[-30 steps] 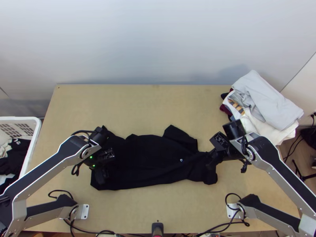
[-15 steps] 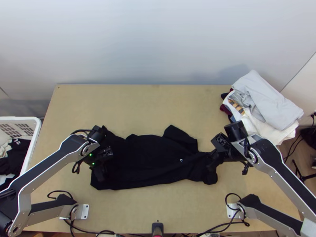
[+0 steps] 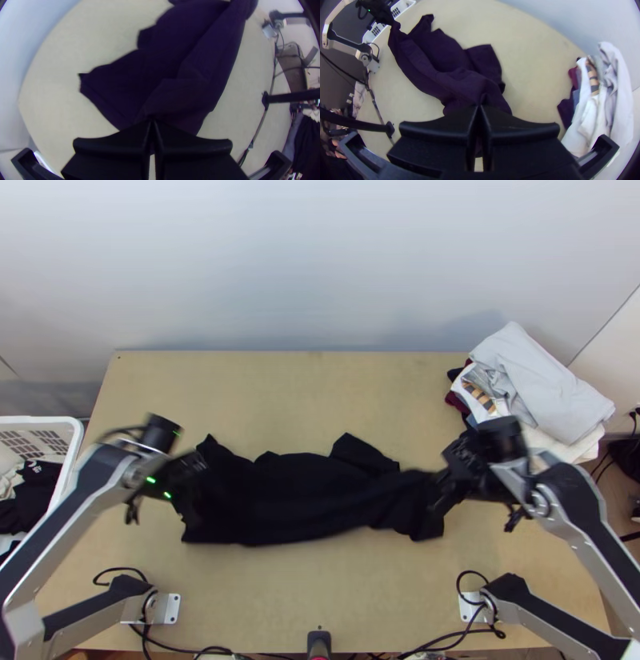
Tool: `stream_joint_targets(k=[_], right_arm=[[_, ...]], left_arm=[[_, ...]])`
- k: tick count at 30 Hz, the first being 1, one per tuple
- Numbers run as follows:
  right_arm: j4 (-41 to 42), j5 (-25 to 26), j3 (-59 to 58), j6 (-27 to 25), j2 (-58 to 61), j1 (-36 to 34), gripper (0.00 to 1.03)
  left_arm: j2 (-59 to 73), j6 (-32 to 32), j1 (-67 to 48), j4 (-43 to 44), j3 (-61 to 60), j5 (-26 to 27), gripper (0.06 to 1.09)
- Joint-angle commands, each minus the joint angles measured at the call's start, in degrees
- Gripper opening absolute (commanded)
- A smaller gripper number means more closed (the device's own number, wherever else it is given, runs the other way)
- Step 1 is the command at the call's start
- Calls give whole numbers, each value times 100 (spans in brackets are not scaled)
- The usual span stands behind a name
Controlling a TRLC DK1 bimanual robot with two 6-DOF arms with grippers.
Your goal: Fold the t-shirt
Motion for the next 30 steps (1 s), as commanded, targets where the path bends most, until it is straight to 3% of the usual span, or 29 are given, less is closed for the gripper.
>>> stream_joint_targets(k=[1,9,14,24,27,30], right_arm=[[82,352,1539,44,-194,-317,3],[565,370,2946,703,-203,-1038,3],[-41,370,4396,835,149,-493,3],[-384,335,6198,1116,263,-422,3],[-446,256,6259,1248,43,-765,3],[-745,-149,6206,1432,-203,-1468,3]], left_arm=[[-576,-383,1648,-158,1428,171,10],[-893,-866,3151,299,2799,268,10],[-822,-1209,2896,229,4196,294,10],[-770,-2176,2281,-808,6657,496,10],[-1025,-2316,2272,-905,6772,566,10],[-1262,-2747,2333,-967,6728,628,10]])
